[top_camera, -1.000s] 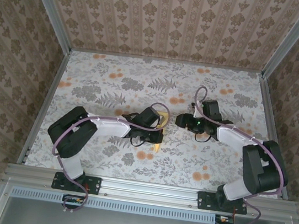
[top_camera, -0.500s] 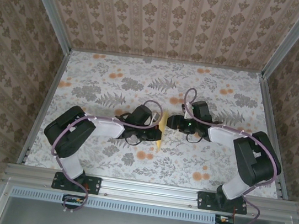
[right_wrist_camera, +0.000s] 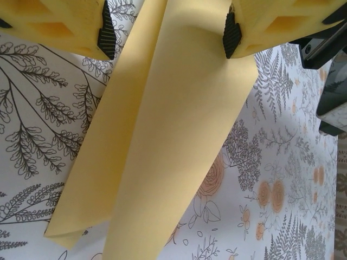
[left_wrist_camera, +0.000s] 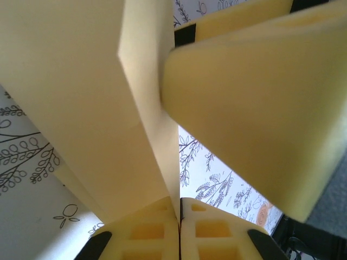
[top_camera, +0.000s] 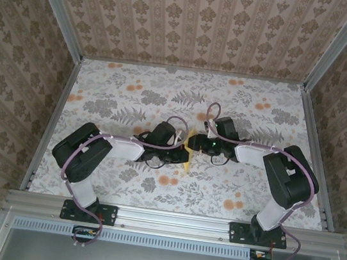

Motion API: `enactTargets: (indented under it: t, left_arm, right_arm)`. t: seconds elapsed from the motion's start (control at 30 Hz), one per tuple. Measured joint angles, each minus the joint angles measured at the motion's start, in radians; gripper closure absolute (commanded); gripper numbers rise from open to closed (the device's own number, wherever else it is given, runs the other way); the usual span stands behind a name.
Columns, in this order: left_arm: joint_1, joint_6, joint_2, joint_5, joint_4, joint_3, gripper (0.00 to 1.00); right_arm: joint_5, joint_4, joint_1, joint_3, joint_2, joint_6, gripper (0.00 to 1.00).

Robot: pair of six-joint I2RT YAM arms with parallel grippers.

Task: Fold a paper plane with a square sheet of paper (fold left side to right side)
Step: Fold the wing for the fifth time at the center of the table.

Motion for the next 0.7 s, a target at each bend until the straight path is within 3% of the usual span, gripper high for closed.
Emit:
enactTargets:
  t: [0.7]
  left_arm:
    - [0.006, -0.027, 0.05, 0.003, 0.016, -0.005, 0.91]
  right_arm:
    - [0.057, -0.096, 0.014, 0.094, 0.091, 0.018, 0.57]
